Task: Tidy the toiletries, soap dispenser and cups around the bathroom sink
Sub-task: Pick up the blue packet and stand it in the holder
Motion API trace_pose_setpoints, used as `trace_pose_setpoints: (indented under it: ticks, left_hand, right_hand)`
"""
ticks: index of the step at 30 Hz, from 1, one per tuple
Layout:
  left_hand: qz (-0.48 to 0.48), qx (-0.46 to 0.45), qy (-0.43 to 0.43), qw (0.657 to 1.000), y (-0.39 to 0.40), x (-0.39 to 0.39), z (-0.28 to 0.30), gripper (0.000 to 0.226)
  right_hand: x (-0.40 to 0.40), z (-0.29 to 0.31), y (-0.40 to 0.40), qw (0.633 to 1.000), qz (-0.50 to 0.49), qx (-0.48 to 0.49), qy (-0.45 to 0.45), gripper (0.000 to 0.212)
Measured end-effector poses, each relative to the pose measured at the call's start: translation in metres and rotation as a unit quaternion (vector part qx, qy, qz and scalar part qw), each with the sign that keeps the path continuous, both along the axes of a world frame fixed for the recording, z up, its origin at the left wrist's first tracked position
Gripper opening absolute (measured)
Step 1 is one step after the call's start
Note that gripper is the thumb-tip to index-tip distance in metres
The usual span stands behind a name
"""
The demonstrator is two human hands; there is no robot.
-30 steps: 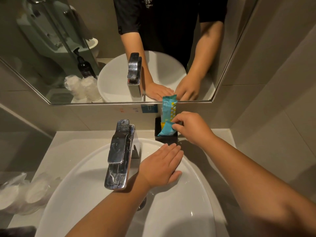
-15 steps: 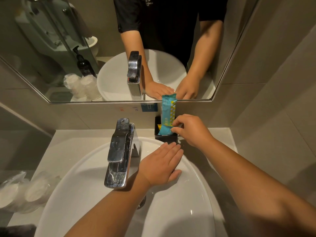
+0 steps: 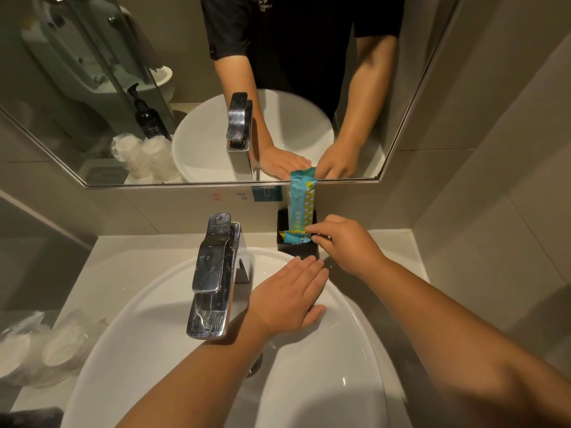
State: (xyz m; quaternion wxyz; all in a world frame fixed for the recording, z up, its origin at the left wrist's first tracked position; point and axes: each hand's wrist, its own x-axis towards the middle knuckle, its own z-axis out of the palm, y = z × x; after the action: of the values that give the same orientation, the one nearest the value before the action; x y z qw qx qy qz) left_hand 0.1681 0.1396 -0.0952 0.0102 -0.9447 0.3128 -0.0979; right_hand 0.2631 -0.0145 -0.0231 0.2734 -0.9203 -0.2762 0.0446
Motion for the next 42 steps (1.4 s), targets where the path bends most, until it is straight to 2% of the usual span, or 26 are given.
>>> trace_pose_setpoints:
  ticks: [5,14,21,25,29,32,36,42]
  left_hand:
    - [-0.002,-0.007,0.008,1.000,0.000,0.001,0.000,0.062]
    - [-0.002,0.000,0.010,1.000,0.000,0.002,-0.004,0.062]
    - [-0.005,-0.004,0.016,1.000,0.001,0.001,-0.004,0.062]
    - [-0.002,-0.012,0.022,1.000,0.000,0.001,-0.002,0.061]
    - [0.005,-0.005,0.037,0.999,-0.001,0.000,0.000,0.062]
    - [0.016,-0.005,0.071,0.997,0.000,0.000,0.008,0.063]
    - [0.062,-0.009,0.129,0.990,-0.009,-0.007,0.023,0.066]
    - [0.158,-0.026,0.155,0.975,-0.022,-0.053,0.049,0.063]
  right_hand:
    - [0.001,-0.005,0.001,0.995,0.046,-0.085,-0.005,0.033]
    - [0.007,-0.014,-0.004,0.990,0.049,-0.118,0.056,0.042]
    - [0.009,-0.019,-0.012,0.996,0.022,-0.076,0.049,0.046]
    - [0.005,-0.020,-0.022,0.999,-0.013,-0.033,0.033,0.045]
    - [-0.004,-0.027,-0.038,0.997,-0.076,-0.031,0.009,0.040]
    - [-0.017,-0.029,-0.053,0.987,-0.121,-0.103,0.012,0.044]
    - [-0.048,-0.019,-0.073,0.966,-0.127,-0.222,0.025,0.063]
    - [-0.118,0.002,-0.076,0.962,-0.127,-0.241,0.013,0.073]
